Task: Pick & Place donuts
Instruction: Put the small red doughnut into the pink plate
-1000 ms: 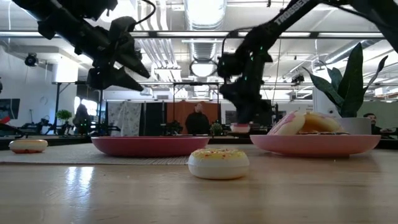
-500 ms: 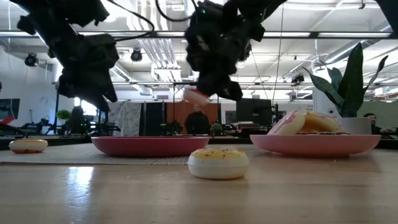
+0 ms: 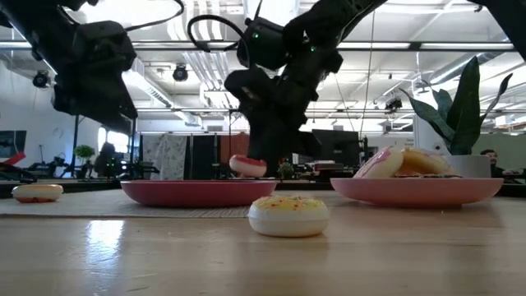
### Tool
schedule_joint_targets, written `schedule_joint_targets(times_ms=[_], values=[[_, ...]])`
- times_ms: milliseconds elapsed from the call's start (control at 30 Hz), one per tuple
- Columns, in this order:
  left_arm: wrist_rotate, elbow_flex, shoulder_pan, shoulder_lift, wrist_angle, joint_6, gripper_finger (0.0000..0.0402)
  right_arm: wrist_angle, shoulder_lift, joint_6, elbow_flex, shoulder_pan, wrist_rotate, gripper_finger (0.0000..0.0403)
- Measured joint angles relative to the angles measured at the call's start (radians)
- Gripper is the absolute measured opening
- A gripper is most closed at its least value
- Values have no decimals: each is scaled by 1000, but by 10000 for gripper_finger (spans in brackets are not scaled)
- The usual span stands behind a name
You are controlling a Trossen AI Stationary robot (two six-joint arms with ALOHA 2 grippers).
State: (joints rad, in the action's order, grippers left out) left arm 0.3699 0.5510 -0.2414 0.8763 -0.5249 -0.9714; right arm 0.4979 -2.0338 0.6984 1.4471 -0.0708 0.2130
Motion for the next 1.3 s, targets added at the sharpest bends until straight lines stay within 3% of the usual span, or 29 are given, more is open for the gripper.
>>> schedule_joint_targets(times_ms=[167,367,667,767,1100,1300], values=[[3,0,-9,10,-1,4,172,43,2,2,2,8,-40,157],[25,-1,-10,25,38,45,172,46,2,17,2,18,-123,189],[72,-3,12,143,446,595,172,39,2,36,1,18,-130,196],[28,-6,40,221,585,720,172,34,2,43,1,19,-128,197],[-125,-16,81,540,966,714,172,11,2,74,1,23,-98,196],[-124,-15,96,653,1033,682,172,9,2,86,1,27,-93,196]])
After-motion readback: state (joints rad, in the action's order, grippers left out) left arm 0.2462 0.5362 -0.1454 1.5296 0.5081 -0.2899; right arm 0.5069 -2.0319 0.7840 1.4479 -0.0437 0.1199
